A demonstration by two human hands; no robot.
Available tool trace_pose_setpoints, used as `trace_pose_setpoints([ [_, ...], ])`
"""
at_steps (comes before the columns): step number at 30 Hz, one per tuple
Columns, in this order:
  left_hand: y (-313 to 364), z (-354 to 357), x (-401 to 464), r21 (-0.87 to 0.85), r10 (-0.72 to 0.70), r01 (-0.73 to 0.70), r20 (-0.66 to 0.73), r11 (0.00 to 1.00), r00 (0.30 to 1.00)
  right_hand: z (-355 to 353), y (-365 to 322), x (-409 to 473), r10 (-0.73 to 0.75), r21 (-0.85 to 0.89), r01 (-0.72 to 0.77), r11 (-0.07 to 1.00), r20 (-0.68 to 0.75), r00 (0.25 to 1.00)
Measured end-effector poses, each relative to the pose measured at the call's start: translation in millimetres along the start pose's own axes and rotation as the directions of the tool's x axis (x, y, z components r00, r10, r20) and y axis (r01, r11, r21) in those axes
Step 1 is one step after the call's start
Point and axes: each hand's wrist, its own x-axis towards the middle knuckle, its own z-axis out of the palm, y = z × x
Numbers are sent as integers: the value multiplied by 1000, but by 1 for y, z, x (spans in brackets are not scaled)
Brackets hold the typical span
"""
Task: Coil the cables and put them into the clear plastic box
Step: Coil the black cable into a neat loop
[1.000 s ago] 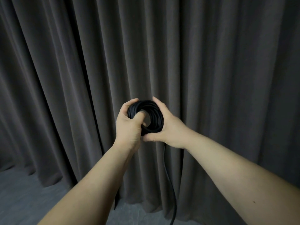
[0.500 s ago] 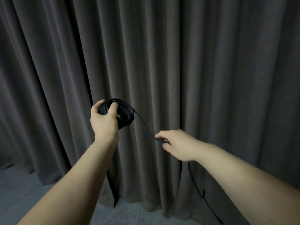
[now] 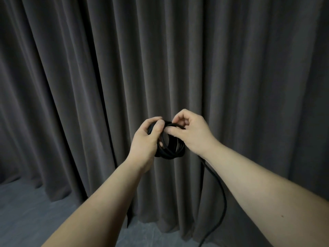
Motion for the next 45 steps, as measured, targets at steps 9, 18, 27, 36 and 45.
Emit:
trace_pose_setpoints([
  [9, -8, 6, -1, -49, 10, -5, 107, 999, 994, -6, 8, 3, -20, -2, 20, 1000, 13, 1000],
  [18, -14, 1, 1, -26, 60, -58, 102, 998, 993, -26, 7, 8, 52, 34, -52, 998, 6, 999],
  [27, -7, 11, -3, -174, 13, -5, 43, 985, 999, -23, 6, 4, -13, -17, 12, 1000, -49, 999],
  [36, 4, 24, -11, -233, 46, -45, 0, 972, 999, 1, 12, -1, 216, 91, -211, 973, -55, 975],
  [45, 4, 26, -11, -178, 33, -22, 61, 984, 998, -3, 2, -8, 52, -212, -103, 972, -233, 971],
])
